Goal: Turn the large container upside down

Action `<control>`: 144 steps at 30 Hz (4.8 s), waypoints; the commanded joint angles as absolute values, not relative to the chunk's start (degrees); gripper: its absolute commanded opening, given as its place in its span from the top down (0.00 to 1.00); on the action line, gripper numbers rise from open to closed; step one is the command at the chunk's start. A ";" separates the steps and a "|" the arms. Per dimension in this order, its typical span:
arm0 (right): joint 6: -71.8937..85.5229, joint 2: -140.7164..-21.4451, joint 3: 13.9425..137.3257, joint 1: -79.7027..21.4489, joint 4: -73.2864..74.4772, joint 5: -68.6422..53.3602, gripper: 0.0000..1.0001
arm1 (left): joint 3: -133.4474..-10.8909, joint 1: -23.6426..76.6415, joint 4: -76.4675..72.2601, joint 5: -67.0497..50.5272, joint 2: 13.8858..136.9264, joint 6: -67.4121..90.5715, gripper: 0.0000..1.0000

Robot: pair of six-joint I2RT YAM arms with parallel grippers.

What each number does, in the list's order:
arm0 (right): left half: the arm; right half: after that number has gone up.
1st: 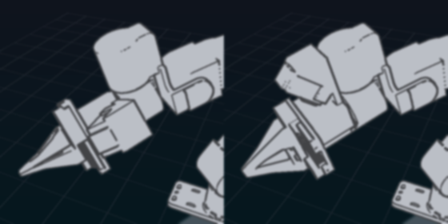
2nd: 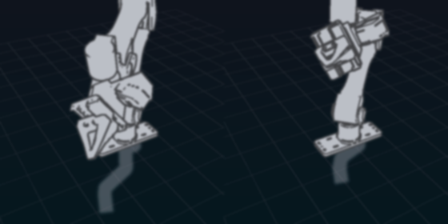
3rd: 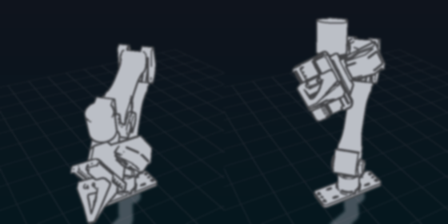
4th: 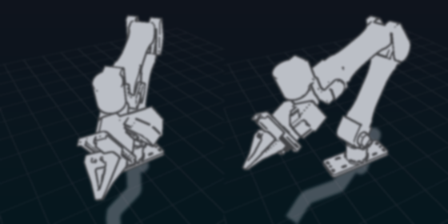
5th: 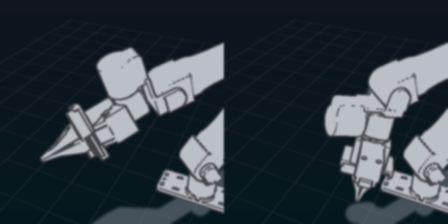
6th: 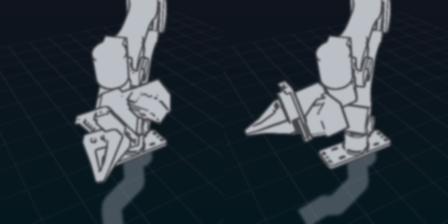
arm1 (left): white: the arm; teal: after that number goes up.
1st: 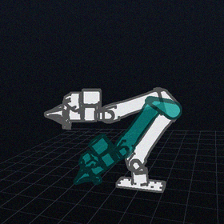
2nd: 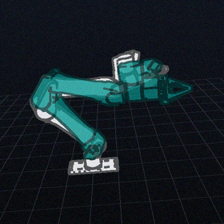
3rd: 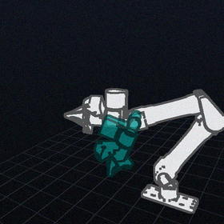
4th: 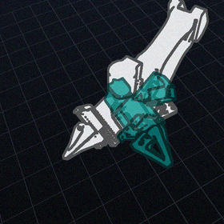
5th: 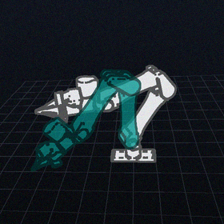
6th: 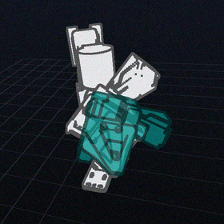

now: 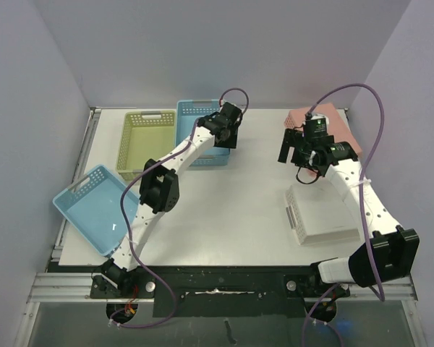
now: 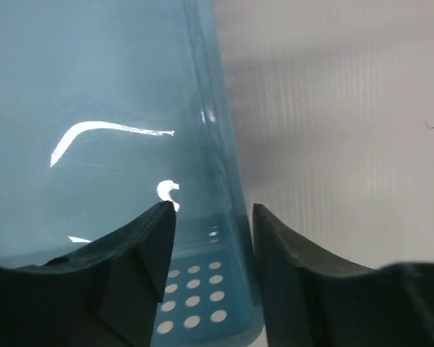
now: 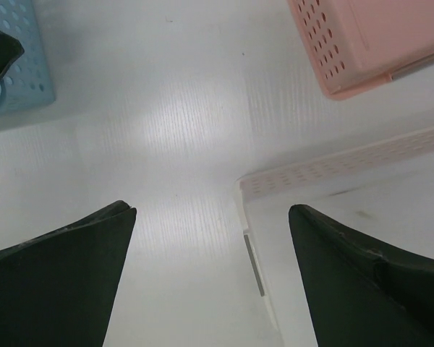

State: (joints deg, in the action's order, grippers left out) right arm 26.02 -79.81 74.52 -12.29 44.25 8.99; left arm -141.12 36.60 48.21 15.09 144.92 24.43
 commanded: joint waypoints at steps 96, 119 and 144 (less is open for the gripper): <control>30.82 -80.47 71.60 -25.59 31.12 -14.04 0.07 | -98.90 22.47 35.93 -14.86 104.54 25.13 0.57; 31.60 -131.83 123.96 -30.04 46.14 2.46 0.11 | -87.88 6.32 42.74 -3.55 89.03 21.28 0.41; 32.88 -93.90 89.44 -29.04 34.88 2.37 0.07 | -103.15 19.15 39.99 4.84 113.97 17.81 1.00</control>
State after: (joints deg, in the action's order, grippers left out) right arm 31.44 -98.10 92.40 -29.91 36.77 -0.12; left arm -95.50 16.51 40.77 6.04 115.44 18.41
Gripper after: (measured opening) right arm 0.928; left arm 0.055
